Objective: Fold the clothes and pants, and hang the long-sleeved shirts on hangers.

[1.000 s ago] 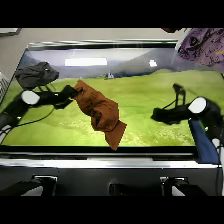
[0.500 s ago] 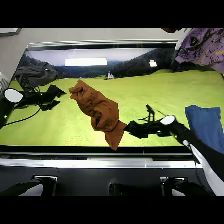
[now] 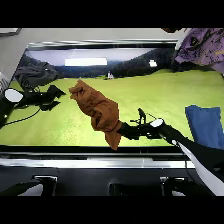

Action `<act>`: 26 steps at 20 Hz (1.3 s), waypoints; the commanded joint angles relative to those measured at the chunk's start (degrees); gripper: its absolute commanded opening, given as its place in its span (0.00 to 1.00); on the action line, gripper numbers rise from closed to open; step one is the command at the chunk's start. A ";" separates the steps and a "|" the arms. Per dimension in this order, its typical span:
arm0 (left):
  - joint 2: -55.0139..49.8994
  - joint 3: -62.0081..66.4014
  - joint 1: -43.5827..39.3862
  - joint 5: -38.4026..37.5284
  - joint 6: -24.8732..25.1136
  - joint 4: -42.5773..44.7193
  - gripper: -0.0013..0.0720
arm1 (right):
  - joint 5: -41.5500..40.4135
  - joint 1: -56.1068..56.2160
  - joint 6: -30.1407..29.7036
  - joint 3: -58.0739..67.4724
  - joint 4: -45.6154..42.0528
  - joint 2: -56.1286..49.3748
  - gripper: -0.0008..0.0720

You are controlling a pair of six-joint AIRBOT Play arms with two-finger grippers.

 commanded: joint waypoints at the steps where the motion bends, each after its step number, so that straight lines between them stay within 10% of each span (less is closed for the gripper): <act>1: -0.55 0.00 0.07 0.00 0.00 0.02 0.85 | 0.04 0.26 -2.27 0.07 2.21 -0.28 0.04; 13: -16.35 5.70 0.79 15.58 5.79 -3.21 0.85 | 5.75 0.17 10.51 0.07 -11.98 12.33 0.05; 26: -30.10 17.73 0.59 5.70 5.81 -3.23 0.82 | 4.52 0.15 11.78 0.07 -12.17 12.33 0.05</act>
